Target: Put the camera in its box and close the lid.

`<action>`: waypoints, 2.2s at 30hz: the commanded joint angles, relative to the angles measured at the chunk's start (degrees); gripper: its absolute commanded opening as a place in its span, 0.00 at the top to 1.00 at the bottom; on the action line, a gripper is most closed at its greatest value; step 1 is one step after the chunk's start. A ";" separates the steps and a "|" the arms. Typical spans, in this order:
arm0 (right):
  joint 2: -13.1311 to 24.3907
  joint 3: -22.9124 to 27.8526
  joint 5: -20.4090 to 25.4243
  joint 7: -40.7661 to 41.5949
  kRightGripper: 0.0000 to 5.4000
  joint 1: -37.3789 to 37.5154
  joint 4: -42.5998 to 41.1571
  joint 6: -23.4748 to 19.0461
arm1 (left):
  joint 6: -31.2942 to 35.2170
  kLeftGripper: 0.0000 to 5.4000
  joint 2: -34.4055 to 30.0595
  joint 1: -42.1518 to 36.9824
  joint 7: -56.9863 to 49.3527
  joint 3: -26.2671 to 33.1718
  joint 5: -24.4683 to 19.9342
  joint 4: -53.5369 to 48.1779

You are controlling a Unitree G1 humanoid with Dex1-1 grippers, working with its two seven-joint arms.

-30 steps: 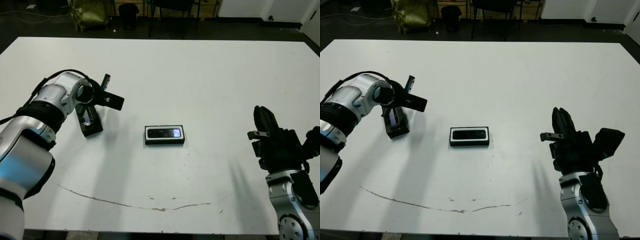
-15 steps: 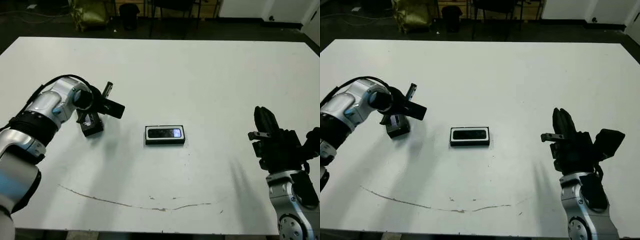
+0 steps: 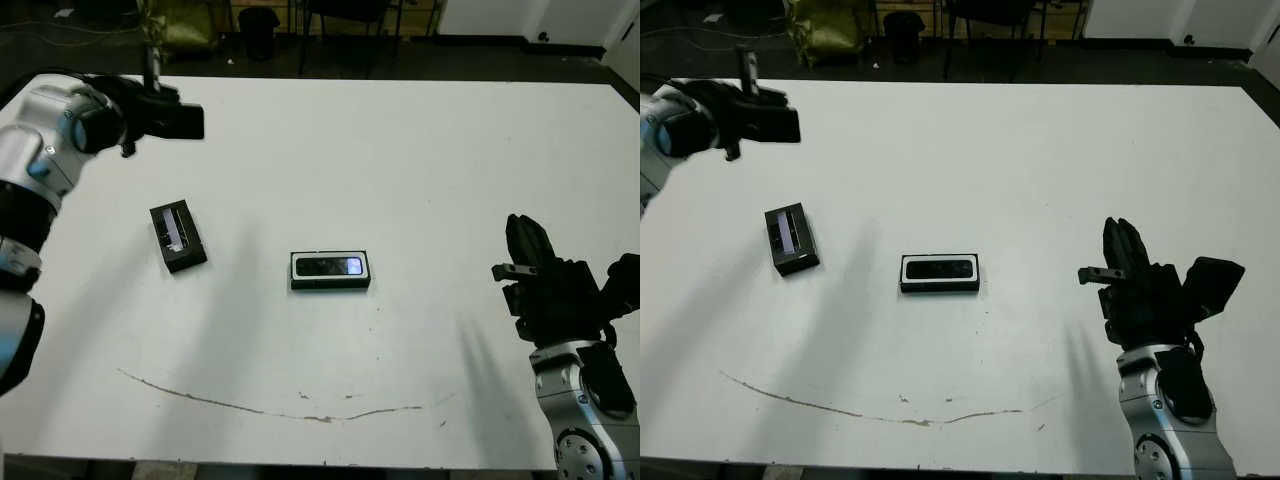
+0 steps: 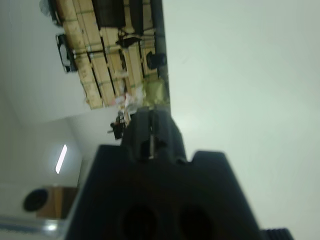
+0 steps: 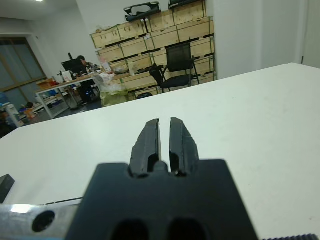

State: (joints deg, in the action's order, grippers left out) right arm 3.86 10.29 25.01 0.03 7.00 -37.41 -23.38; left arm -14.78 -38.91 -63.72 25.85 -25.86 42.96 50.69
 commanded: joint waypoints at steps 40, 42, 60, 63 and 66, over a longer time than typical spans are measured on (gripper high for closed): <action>-0.05 -1.40 -3.81 -3.41 1.00 2.01 -3.91 -3.57 | -2.21 1.00 9.02 4.16 1.03 -16.92 7.39 20.20; 0.02 -1.30 -3.68 -3.38 1.00 2.03 -4.08 -4.01 | -1.88 1.00 9.15 4.43 1.69 -16.65 7.06 20.13; -0.45 -0.93 -3.48 -3.87 1.00 1.84 -5.29 -5.34 | -5.57 1.00 6.34 8.38 12.72 -12.26 0.13 10.62; -0.11 -0.68 -3.19 -3.46 1.00 1.78 -4.87 -5.15 | -5.22 1.00 5.58 9.99 14.21 -11.48 -0.69 7.21; -0.07 -0.81 -3.76 -3.69 1.00 1.80 -4.78 -5.01 | -5.42 1.00 4.91 11.36 15.51 -10.89 -1.34 4.33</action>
State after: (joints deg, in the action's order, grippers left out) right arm 3.51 9.23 21.55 -3.42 8.37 -42.49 -27.66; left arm -19.77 -33.78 -55.24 39.87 -36.51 41.78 55.69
